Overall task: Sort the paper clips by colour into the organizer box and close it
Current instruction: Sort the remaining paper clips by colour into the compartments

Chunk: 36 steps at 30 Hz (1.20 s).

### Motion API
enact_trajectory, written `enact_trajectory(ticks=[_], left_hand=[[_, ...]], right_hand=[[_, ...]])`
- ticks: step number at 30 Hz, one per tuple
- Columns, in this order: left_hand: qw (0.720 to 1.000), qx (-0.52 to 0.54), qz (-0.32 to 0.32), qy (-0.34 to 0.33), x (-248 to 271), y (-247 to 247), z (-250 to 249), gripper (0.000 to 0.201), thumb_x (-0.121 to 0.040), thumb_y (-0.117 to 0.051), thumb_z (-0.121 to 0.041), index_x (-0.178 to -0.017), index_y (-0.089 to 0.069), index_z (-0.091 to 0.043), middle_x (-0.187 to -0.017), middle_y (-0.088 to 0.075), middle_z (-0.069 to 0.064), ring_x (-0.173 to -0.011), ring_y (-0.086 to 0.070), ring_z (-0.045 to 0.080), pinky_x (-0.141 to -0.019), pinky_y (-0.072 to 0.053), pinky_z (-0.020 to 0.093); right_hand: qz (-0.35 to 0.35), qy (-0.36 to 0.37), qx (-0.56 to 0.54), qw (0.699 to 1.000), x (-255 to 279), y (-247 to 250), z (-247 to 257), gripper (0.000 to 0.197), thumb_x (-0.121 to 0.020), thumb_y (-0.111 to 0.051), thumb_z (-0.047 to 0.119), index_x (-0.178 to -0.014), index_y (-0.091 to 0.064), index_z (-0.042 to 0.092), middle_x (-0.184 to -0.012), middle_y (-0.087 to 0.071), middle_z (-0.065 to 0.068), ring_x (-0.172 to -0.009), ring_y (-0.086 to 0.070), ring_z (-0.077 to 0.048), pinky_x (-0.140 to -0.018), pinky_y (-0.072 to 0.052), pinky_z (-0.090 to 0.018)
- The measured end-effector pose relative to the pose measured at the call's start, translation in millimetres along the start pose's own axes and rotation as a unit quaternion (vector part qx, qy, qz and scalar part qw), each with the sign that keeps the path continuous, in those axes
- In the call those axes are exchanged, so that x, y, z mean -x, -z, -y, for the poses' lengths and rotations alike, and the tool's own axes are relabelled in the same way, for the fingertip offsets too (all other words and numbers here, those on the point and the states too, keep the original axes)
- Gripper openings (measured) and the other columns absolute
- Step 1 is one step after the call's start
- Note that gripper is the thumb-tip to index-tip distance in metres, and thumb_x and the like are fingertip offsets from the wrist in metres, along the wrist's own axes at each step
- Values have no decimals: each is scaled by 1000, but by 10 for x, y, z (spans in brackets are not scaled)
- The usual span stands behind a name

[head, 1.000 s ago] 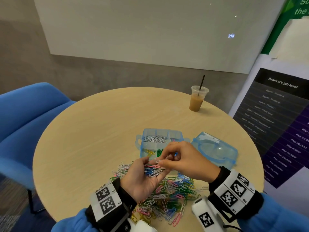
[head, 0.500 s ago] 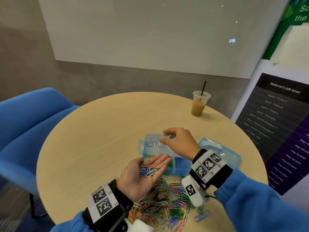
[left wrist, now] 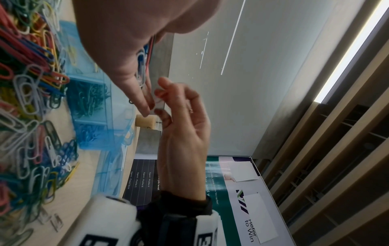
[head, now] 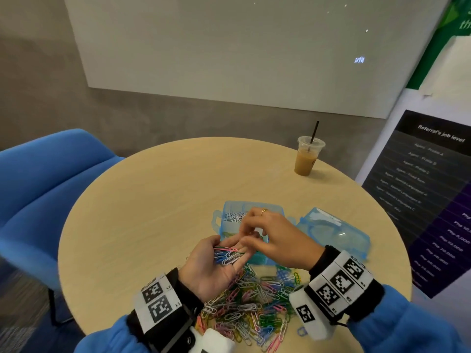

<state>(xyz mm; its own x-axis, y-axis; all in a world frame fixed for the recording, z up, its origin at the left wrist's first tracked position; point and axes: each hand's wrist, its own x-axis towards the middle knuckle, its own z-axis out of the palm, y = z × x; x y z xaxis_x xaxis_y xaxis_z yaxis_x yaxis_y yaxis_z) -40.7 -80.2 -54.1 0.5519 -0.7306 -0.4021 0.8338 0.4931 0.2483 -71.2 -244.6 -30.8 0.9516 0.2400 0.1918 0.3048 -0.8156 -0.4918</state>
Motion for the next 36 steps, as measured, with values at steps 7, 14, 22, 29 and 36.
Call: enact_trajectory(ticks=[7,14,22,29,36], left_hand=[[1000,-14,13,3,-16,6,42,68,-106,-26,-31,-85,-69,17,-103,-68,27,-80,-72,36,-74,-51,57],[999,-35,0,-4,7,-24,43,61,-105,-27,-31,-83,-63,12,-88,-66,22,-70,-69,29,-68,-59,38],[999,-46,1,4,18,-19,73,64,-105,-28,-37,-87,-65,12,-95,-63,21,-82,-59,24,-65,-58,31],[999,-46,8,5,20,-30,64,66,-103,-31,-44,-103,-65,12,-105,-67,26,-82,-70,33,-79,-52,51],[999,-38,-17,17,10,-19,29,65,-105,-28,-41,-123,-53,17,-122,-61,32,-119,-56,41,-78,-50,56]], right_hand=[[25,-14,-22,999,-19,-12,126,15,-101,-40,9,-102,-55,9,-83,-65,-9,-76,-61,-21,-68,-50,-30],[58,2,54,997,50,-39,225,19,-97,-54,28,-103,-58,11,-95,-61,0,-86,-55,-14,-74,-42,-29],[51,12,40,998,16,-39,180,15,-91,-65,28,-95,-63,14,-78,-57,10,-69,-49,-4,-63,-36,-18],[38,-4,-3,999,56,31,127,16,-94,-61,26,-96,-64,11,-60,-51,10,-58,-50,-3,-54,-32,-18],[-41,-113,73,990,-65,447,-183,12,-95,-59,27,-90,-62,16,-59,-41,12,-55,-41,-2,-54,-28,-18]])
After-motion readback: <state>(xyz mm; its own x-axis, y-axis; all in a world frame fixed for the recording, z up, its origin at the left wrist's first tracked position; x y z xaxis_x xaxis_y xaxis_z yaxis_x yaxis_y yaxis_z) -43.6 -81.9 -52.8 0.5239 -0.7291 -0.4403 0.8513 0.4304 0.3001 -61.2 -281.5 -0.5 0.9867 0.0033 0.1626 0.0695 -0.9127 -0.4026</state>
